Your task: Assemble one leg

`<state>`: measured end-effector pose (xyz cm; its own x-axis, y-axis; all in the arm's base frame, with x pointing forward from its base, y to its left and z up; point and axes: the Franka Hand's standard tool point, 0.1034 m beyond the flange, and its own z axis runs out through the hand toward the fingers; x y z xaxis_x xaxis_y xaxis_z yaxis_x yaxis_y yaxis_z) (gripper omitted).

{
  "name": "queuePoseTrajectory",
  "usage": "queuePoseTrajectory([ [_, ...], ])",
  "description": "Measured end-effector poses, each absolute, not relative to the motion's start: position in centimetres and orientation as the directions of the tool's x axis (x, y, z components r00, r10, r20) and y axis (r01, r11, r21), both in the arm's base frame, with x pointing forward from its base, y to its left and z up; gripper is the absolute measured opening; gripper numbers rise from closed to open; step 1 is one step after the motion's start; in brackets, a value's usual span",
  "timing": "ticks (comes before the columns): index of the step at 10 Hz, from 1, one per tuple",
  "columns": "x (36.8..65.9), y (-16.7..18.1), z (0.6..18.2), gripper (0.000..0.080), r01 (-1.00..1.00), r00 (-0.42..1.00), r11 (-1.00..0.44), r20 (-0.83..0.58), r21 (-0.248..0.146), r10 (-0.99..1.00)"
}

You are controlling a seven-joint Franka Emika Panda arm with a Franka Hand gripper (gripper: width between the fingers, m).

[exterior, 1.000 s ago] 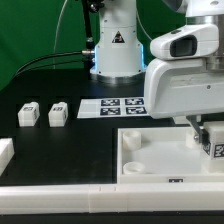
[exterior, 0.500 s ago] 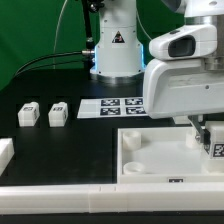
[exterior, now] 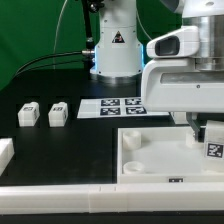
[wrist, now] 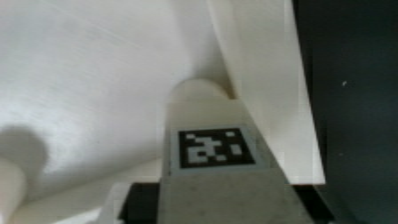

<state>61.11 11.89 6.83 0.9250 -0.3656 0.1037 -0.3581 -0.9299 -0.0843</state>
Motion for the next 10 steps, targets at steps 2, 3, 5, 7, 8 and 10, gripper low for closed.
queuePoseTrajectory([
  [2,61.11,11.7,6.8,0.0294,-0.538,0.833,-0.836,0.082,-0.107,-0.547],
  [3,61.12,11.59,6.78,0.0294,-0.618,0.775,-0.777,0.068,-0.121,-0.628],
  [5,61.06,11.6,6.77,0.0294,-0.816,0.56,-0.556,0.022,-0.16,-0.828],
  [7,61.05,11.61,6.8,0.0294,-0.896,0.42,-0.413,-0.008,-0.164,-0.908],
  [8,61.03,11.71,6.81,0.0294,-0.943,0.298,-0.289,-0.036,-0.165,-0.954],
  [10,60.97,11.91,6.83,0.0294,-0.986,0.071,-0.058,-0.082,-0.153,-0.994],
])
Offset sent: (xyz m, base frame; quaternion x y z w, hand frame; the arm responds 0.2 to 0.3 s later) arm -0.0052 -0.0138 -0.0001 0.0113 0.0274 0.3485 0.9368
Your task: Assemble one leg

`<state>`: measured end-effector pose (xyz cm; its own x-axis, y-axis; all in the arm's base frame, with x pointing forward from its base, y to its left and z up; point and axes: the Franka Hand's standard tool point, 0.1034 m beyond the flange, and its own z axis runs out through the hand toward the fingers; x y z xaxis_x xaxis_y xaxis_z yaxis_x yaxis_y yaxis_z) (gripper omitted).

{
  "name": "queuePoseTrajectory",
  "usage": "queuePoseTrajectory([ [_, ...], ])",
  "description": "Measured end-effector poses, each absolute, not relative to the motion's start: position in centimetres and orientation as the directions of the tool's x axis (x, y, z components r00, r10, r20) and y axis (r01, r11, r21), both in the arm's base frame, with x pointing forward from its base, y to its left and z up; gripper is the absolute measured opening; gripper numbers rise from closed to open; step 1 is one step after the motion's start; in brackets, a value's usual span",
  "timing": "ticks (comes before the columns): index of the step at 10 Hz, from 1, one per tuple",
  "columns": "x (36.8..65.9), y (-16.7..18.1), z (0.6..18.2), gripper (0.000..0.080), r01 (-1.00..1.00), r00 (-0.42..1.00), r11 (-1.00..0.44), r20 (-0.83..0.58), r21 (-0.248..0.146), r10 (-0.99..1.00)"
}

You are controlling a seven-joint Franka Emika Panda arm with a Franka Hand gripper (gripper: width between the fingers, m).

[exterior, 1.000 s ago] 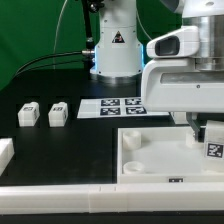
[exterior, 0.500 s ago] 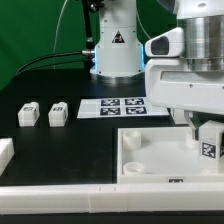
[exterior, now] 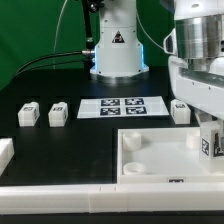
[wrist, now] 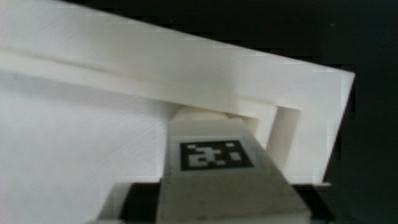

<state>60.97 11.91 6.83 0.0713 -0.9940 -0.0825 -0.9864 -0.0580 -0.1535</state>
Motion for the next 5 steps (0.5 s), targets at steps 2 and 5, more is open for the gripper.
queuePoseTrajectory([
  [2,60.84,11.85,6.68,0.0294,-0.972,-0.17,0.189,-0.132,-0.142,-0.976],
  [5,60.97,11.36,6.68,0.0294,-0.937,-0.304,0.324,-0.152,-0.131,-0.94],
])
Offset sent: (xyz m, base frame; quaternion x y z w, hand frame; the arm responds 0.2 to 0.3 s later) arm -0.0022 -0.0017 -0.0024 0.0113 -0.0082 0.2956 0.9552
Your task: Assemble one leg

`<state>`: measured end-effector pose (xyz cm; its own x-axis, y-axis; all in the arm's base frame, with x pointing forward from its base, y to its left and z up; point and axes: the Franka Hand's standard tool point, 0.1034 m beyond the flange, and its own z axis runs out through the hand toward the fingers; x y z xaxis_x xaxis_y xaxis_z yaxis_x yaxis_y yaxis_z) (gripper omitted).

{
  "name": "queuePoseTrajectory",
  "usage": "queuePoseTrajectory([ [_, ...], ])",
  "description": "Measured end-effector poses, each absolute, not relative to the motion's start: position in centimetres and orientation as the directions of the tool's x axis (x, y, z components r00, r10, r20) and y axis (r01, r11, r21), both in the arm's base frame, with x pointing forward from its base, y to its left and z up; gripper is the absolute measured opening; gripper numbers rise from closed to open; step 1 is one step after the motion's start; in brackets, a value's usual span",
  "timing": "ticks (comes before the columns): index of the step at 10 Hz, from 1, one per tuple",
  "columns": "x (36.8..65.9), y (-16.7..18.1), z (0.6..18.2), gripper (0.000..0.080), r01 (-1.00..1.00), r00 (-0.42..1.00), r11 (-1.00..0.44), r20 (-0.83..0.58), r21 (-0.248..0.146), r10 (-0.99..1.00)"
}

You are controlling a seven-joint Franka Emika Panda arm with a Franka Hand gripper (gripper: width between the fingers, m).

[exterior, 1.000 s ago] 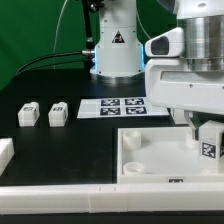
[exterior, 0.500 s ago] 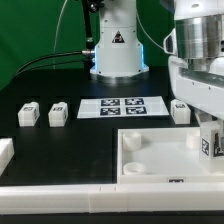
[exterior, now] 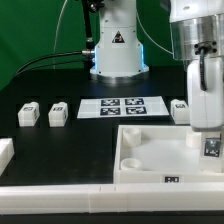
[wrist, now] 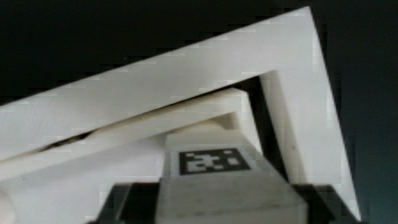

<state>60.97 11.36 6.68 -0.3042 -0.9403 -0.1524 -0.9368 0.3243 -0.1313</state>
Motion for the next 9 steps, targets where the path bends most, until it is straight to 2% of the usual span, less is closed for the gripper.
queuePoseTrajectory([
  [1,60.98,11.34,6.68,0.0294,-0.939,-0.298,0.318,-0.151,-0.132,-0.943],
  [2,60.96,11.39,6.67,0.0351,-0.94,-0.293,0.313,-0.151,-0.133,-0.944],
  [3,60.95,11.41,6.66,0.0351,-0.941,-0.29,0.31,-0.151,-0.133,-0.945],
  [4,60.95,11.42,6.66,0.054,-0.943,-0.285,0.306,-0.15,-0.134,-0.947],
  [5,60.95,11.43,6.66,0.0615,-0.943,-0.283,0.303,-0.15,-0.134,-0.947],
  [9,60.94,11.47,6.65,0.0648,-0.948,-0.267,0.287,-0.148,-0.136,-0.952],
])
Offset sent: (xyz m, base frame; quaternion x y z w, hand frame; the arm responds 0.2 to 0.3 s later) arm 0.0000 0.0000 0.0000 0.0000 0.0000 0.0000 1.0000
